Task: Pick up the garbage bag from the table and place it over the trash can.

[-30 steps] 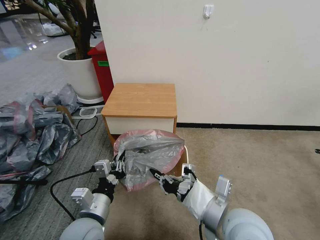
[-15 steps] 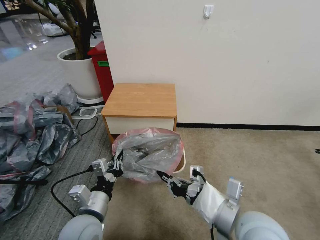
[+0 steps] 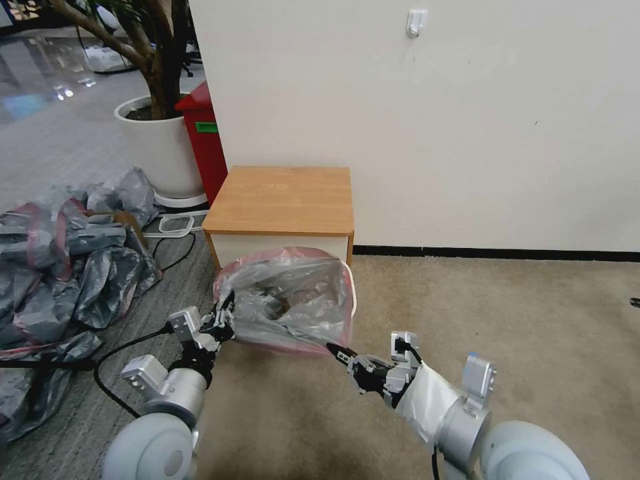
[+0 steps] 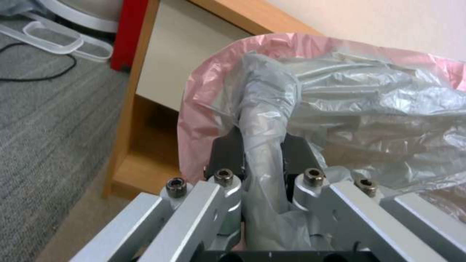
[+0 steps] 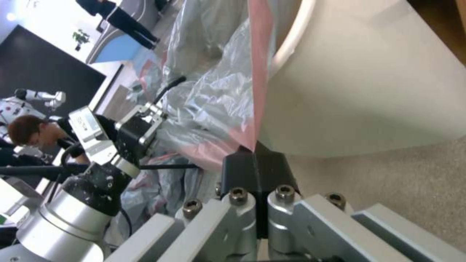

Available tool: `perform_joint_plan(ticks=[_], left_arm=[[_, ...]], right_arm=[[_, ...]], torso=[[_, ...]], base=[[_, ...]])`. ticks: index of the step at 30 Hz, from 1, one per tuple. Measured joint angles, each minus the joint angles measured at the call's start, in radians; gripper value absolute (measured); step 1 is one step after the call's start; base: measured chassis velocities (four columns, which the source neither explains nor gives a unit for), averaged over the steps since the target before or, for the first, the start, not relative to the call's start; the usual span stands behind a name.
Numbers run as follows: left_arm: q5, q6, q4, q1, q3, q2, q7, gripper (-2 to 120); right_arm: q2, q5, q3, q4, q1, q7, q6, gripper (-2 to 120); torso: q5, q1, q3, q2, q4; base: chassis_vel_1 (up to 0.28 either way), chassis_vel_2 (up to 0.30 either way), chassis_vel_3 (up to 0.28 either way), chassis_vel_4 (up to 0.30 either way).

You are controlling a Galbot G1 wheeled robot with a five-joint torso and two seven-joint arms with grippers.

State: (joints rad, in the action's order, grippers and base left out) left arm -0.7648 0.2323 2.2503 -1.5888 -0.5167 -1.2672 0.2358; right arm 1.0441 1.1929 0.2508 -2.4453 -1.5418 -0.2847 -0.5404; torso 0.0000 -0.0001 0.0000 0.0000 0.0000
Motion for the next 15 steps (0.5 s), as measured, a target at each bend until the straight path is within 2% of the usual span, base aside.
perform_joint_plan(ticks=[5,8,11,13,15], left_arm=[[-0.003,0.001,-0.017,0.014,0.007,0.005,0.001,9],[-0.005,0.001,-0.027,0.021,0.010,0.008,0.010,9],[-0.006,0.001,-0.043,0.037,0.016,0.015,0.033,9],[-0.006,0.001,-0.046,0.040,0.017,0.016,0.038,9],[-0.006,0.001,-0.048,0.041,0.020,0.018,0.045,9]], right_arm=[[0.009,-0.012,0.013,-0.030,-0.011,-0.037,0.000,0],[0.012,-0.043,0.024,-0.047,-0.027,-0.041,0.007,7],[0.023,-0.106,0.046,-0.054,-0.051,-0.039,0.032,24],[0.028,-0.126,0.048,-0.054,-0.054,-0.032,0.045,27],[0.050,-0.209,0.051,-0.054,-0.050,0.002,0.102,37]], torso=[[-0.0001,0.000,0.000,0.000,0.0000],[-0.0001,0.000,0.000,0.000,0.0000],[-0.0001,0.000,0.000,0.000,0.0000],[-0.0001,0.000,0.000,0.000,-0.0001],[0.0000,0.000,0.000,0.000,-0.0001]], base=[[0.000,0.000,0.000,0.000],[0.000,0.000,0.000,0.000],[0.000,0.000,0.000,0.000],[0.000,0.000,0.000,0.000],[0.000,0.000,0.000,0.000]])
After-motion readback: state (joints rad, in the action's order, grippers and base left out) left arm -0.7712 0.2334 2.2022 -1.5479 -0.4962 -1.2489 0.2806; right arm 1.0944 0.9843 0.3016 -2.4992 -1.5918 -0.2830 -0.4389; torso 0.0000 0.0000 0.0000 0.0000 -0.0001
